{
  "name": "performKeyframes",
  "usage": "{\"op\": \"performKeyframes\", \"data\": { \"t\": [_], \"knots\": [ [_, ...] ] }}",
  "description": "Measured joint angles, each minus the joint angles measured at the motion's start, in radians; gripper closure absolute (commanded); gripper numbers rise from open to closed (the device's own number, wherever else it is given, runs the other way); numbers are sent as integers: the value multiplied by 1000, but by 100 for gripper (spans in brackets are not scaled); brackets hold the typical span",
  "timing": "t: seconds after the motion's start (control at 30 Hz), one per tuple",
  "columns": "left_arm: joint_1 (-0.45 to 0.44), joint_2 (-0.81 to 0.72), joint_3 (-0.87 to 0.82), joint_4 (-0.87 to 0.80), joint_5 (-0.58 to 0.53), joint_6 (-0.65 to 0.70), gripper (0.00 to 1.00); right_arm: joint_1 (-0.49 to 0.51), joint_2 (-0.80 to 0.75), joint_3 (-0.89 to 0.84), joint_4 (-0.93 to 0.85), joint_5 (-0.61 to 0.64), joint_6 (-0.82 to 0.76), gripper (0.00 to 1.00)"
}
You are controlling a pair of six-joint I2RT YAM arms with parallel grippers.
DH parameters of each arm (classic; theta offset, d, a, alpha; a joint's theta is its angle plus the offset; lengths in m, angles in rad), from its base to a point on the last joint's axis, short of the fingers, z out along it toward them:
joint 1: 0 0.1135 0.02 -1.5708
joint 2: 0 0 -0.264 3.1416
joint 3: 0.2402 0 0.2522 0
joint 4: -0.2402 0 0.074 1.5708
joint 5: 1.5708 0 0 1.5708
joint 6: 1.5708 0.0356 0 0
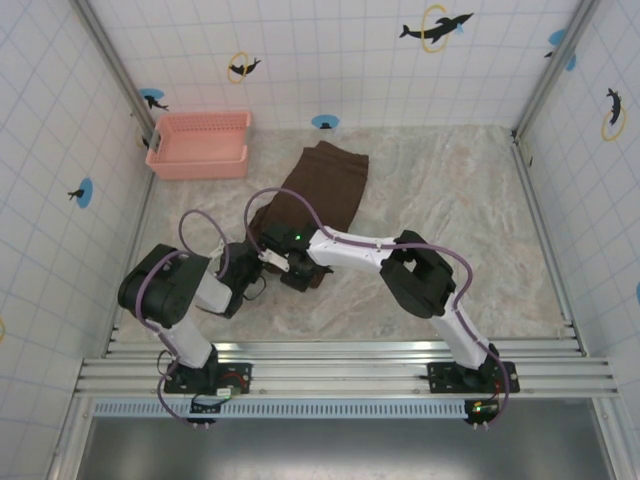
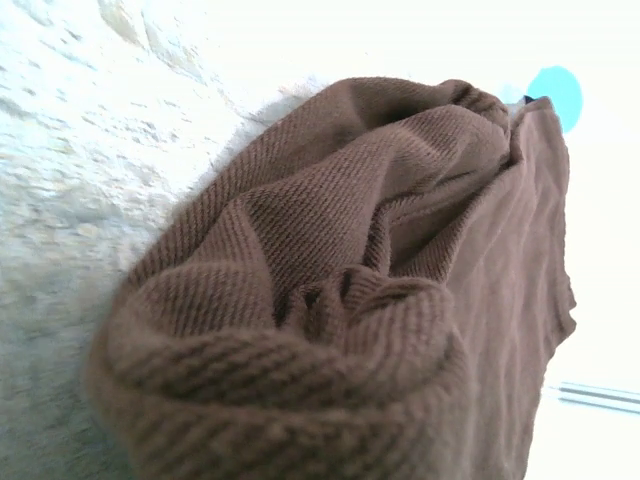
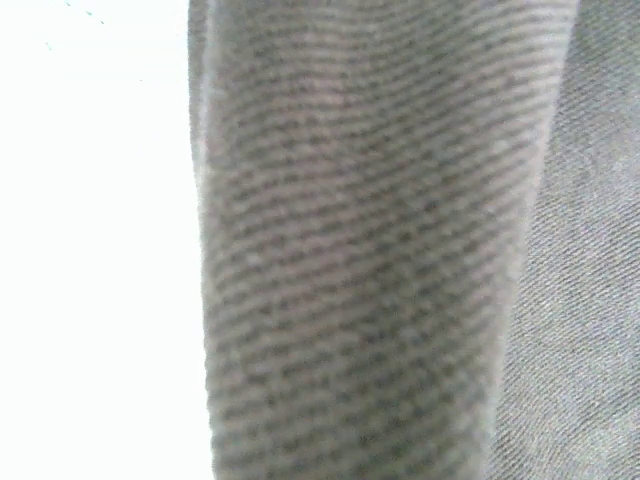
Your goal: Roll up the long pants
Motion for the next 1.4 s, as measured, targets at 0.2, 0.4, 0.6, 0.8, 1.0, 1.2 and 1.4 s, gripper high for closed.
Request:
{"op": "performKeyframes", "data": {
  "t": [0.2, 0.4, 0.6, 0.8, 1.0, 1.2, 1.4],
  "knots": [
    [0, 8, -14, 33, 26, -12, 100, 11, -8, -5, -16, 10, -1, 35],
    [0, -221, 99, -483, 43, 40, 100, 55, -87, -77, -45, 68, 11, 1],
    [0, -310, 481, -1132, 43, 159, 100, 98, -271, -136, -47, 261, 33, 1],
    [-2, -169, 653, -1418, 78, 208, 100, 189, -366, -177, -12, 442, 43, 1],
    [-20, -78, 719, -1610, 78, 237, 100, 249, -306, -190, 0, 554, 77, 1],
    [-21, 5, 813, -1707, 82, 270, 100, 275, -172, -142, 2, 676, 113, 1],
    [-21, 87, 904, -1779, 97, 287, 100, 324, -61, -109, 13, 820, 146, 1]
  ]
}}
